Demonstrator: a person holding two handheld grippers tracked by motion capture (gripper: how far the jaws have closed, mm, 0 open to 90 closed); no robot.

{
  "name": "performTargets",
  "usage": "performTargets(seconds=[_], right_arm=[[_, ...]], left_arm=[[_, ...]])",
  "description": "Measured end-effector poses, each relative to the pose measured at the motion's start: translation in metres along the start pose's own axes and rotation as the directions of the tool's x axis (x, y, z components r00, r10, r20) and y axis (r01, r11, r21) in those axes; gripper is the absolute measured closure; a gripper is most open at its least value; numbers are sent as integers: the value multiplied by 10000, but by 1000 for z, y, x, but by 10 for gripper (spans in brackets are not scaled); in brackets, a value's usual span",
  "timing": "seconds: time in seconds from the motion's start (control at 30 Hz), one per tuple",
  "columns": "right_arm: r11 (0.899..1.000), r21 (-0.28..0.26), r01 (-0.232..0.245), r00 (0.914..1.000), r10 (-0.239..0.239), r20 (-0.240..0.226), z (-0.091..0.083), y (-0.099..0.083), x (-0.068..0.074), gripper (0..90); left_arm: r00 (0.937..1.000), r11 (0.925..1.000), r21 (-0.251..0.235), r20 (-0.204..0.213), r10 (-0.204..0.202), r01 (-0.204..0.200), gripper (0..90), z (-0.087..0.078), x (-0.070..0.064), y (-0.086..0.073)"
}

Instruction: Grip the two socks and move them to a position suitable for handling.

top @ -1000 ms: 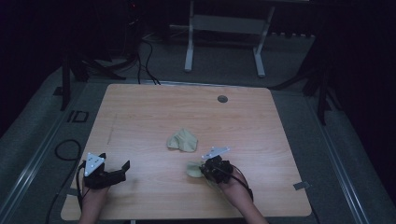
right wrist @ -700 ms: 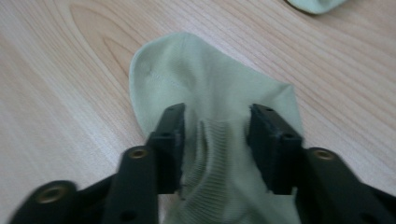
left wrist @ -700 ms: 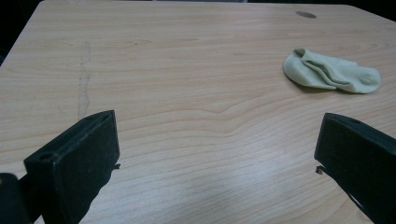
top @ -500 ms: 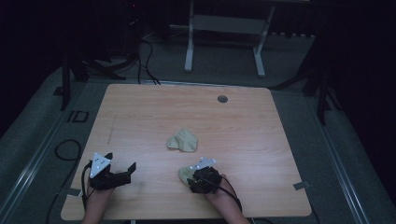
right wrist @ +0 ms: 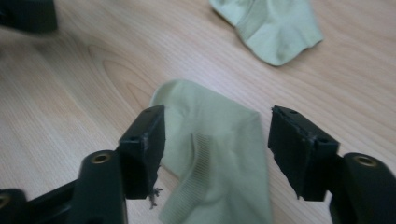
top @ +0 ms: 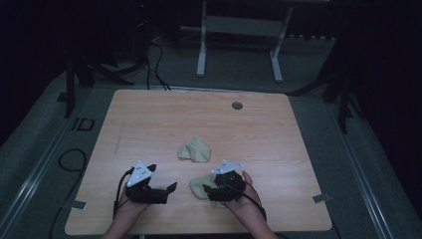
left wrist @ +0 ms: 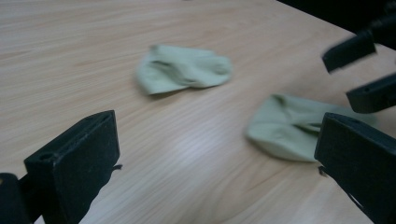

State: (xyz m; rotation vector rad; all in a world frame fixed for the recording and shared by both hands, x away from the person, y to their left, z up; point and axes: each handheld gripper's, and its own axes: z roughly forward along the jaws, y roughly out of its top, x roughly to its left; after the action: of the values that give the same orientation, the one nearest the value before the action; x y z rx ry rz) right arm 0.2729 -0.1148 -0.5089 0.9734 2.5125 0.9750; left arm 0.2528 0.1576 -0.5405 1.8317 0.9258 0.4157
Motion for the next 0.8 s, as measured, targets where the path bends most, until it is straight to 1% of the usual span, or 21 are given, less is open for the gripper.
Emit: performTargets(seconds=[0.03, 0.07, 0.1, 0.13, 0.17, 0.2, 0.23, 0.27, 0.3, 0.33, 0.37, 0.43, 0.47, 0.5, 0.53, 0.57, 0.6, 0.63, 0.7, 0.77, 0.8], right_arm=[[10000, -40, 58, 10000, -57, 20, -3, -1, 0, 399], [10000, -55, 67, 10000, -67, -1, -5, -2, 0, 389], [9998, -157, -79, 9999, 78, -114, -8, -3, 0, 386], [9997, -225, -70, 9998, 66, -182, -10, -3, 1, 381], [9997, -230, 7, 9999, -10, -134, -12, -3, 3, 380], [9997, -239, 103, 9999, -104, -30, -14, -3, 4, 385], [9994, -273, 214, 9998, -213, 35, -14, -4, 6, 406], [9992, -239, 317, 9995, -318, -39, -14, -4, 8, 446], [9990, -206, 407, 9991, -409, -85, -13, -5, 9, 472], [9988, -119, 476, 9988, -478, -119, -10, -6, 11, 512], [9987, -35, 514, 9986, -514, -108, -7, -8, 13, 526], [9984, 245, 513, 9983, -505, -296, 2, -11, 15, 544], [9983, 322, 480, 9984, -469, -329, 6, -13, 16, 551], [9975, 483, 513, 9982, -498, -325, 10, -14, 17, 557], [9959, 657, 621, 9979, -607, -219, 15, -16, 18, 567], [9951, 739, 649, 9978, -639, -160, 19, -18, 19, 569], [9939, 916, 615, 9980, -597, -226, 23, -20, 19, 586], [9932, 971, 649, 9977, -628, -249, 25, -21, 20, 611], [9900, 1201, 739, 9972, -725, -160, 29, -25, 21, 658], [9885, 1293, 786, 9969, -779, -104, 31, -27, 21, 737], [9882, 1312, 790, 9969, -790, -51, 31, -26, 21, 775]], left_arm=[[9995, 9997, -9, 200, 232, -232, 166, 3, -4, 3], [9965, 9986, 144, 662, 502, -513, 218, 8, -9, 8], [9941, 9978, 162, 884, 621, -638, 284, 11, -12, 11], [9898, 9958, 175, 1125, 869, -894, 367, 14, -17, 15], [9844, 9931, 224, 1363, 1113, -1154, 450, 18, -21, 18], [9771, 9905, 329, 1712, 1262, -1337, 544, 23, -25, 20], [9696, 9870, 485, 2002, 1409, -1534, 610, 29, -29, 22], [9647, 9838, 642, 2164, 1499, -1672, 707, 33, -32, 22], [9612, 9788, 892, 2242, 1605, -1842, 748, 39, -35, 21], [9594, 9719, 1218, 2246, 1707, -2014, 801, 45, -36, 20], [9587, 9658, 1506, 2248, 1743, -2109, 847, 50, -37, 17], [9575, 9526, 2019, 2246, 1810, -2274, 886, 57, -37, 12], [9547, 9430, 2218, 2211, 1991, -2480, 891, 60, -38, 10], [9513, 9350, 2328, 2179, 2179, -2675, 891, 61, -39, 8], [9475, 9284, 2485, 2325, 2196, -2762, 892, 62, -38, 7], [9450, 9211, 2625, 2345, 2281, -2874, 892, 63, -39, 5], [9426, 9161, 2695, 2367, 2357, -2967, 891, 64, -39, 4], [9422, 9132, 2771, 2374, 2363, -2988, 891, 65, -39, 2], [9396, 9023, 2938, 2299, 2537, -3155, 891, 67, -38, -1], [9407, 9089, 2832, 2366, 2429, -3059, 891, 67, -36, -4], [9374, 9076, 2782, 2417, 2508, -3146, 892, 67, -35, -4]])
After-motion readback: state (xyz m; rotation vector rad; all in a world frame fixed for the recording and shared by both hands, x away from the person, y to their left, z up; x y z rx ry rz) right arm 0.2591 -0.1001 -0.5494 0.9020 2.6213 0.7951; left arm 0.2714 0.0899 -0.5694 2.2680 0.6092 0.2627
